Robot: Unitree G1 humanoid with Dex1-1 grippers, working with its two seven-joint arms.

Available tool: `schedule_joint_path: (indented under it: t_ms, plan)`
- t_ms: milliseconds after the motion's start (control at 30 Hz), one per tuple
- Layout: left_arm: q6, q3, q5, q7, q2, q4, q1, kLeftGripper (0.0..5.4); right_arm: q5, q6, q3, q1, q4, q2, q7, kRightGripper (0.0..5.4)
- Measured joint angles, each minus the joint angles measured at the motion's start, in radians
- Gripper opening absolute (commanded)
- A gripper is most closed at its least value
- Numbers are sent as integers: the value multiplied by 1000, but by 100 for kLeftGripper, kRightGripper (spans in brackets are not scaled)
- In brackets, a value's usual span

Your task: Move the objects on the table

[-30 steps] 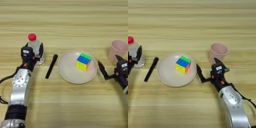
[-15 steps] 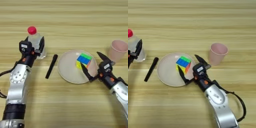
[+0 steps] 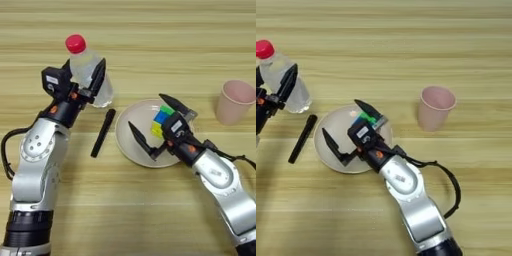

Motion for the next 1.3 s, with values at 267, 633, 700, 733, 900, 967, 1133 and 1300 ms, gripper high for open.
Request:
schedule_joint_path:
  t_ms: [267, 633, 700, 733, 900, 967, 1133, 1300]
  plan:
    - [24, -36, 2, -26, 4, -3, 11, 313, -38, 0, 43, -52, 24, 36, -16, 540]
    - [27, -112, 5, -56, -28, 32, 12, 313, -42, 4, 62, -113, 106, 84, -21, 540]
    - [31, -125, 5, -57, -30, 23, 19, 313, -36, -1, 55, -127, 141, 92, -22, 540]
    - [33, -132, 5, -60, -31, 20, 21, 313, -30, -2, 48, -137, 157, 97, -23, 540]
    - [39, -150, -1, -79, -35, -5, 36, 313, -3, -5, 9, -159, 212, 122, -39, 540]
    - [45, -150, -5, -83, -34, -13, 46, 313, 3, -9, -4, -169, 238, 126, -43, 540]
    - [45, -151, -8, -84, -38, -29, 50, 313, 46, -19, -31, -179, 268, 155, -42, 540]
    - [45, -152, -9, -84, -47, -30, 50, 313, 69, -14, -40, -179, 268, 158, -39, 540]
